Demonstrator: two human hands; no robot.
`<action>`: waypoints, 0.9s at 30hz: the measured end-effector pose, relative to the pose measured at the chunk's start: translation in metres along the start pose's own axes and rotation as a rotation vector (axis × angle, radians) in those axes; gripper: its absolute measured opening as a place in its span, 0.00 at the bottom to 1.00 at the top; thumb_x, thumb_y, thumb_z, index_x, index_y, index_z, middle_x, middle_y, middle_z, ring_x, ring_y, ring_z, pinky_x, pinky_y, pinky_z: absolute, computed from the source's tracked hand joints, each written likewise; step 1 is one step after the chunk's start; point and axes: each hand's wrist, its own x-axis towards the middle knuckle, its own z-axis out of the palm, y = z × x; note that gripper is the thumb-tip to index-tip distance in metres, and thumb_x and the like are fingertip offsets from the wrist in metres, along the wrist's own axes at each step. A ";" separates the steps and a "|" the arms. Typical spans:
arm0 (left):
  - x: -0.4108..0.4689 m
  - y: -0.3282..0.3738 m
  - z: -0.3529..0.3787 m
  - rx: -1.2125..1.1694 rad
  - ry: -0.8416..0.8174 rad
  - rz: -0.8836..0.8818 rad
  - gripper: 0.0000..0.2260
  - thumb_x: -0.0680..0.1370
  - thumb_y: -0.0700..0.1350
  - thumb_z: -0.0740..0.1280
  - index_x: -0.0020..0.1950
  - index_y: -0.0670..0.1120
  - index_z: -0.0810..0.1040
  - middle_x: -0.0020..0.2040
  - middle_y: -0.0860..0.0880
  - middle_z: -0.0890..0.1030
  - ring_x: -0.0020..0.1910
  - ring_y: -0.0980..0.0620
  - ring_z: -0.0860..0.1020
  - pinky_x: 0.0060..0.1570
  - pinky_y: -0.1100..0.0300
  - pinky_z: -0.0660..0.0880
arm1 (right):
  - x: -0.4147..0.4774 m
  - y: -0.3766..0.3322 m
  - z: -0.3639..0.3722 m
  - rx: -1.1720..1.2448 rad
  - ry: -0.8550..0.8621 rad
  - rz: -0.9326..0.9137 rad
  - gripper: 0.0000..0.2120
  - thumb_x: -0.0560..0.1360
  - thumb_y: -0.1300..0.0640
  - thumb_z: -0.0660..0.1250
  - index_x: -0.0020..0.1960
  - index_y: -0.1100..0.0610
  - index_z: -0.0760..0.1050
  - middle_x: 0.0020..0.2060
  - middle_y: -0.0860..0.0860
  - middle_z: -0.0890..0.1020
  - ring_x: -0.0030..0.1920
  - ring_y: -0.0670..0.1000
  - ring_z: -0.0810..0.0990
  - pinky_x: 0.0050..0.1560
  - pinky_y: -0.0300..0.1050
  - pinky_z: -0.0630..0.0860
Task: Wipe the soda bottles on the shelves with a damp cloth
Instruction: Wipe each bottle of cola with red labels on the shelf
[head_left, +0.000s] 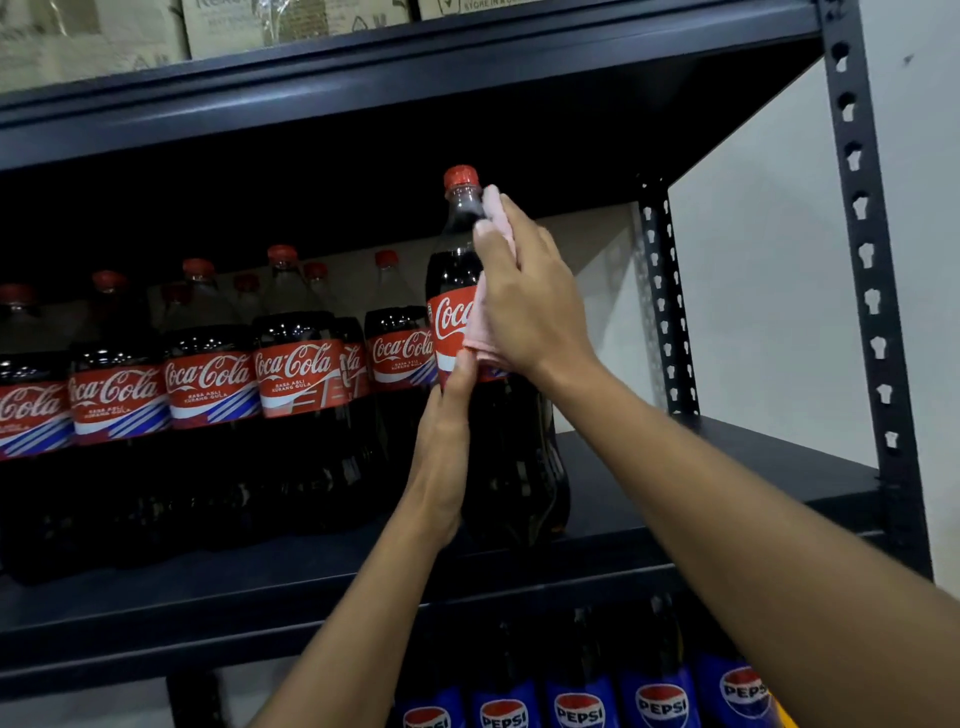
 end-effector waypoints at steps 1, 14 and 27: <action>0.002 -0.003 -0.001 0.002 0.006 0.004 0.37 0.74 0.74 0.68 0.75 0.51 0.77 0.69 0.45 0.82 0.70 0.44 0.79 0.74 0.38 0.70 | -0.010 0.005 -0.001 0.033 0.002 0.007 0.25 0.85 0.44 0.54 0.82 0.44 0.59 0.78 0.42 0.66 0.74 0.37 0.64 0.66 0.36 0.59; 0.013 0.009 0.045 -0.289 0.044 -0.167 0.35 0.80 0.72 0.60 0.60 0.41 0.85 0.58 0.41 0.86 0.57 0.43 0.85 0.74 0.43 0.73 | -0.121 0.043 -0.045 -0.362 0.013 -0.202 0.31 0.81 0.40 0.53 0.81 0.50 0.62 0.80 0.46 0.64 0.80 0.43 0.60 0.77 0.46 0.62; 0.017 0.035 0.108 -0.321 -0.220 -0.260 0.22 0.82 0.59 0.63 0.35 0.45 0.79 0.30 0.46 0.76 0.30 0.47 0.77 0.33 0.60 0.73 | -0.061 0.007 -0.102 -0.461 0.407 -0.687 0.14 0.82 0.49 0.67 0.43 0.57 0.82 0.36 0.51 0.80 0.38 0.57 0.73 0.42 0.59 0.71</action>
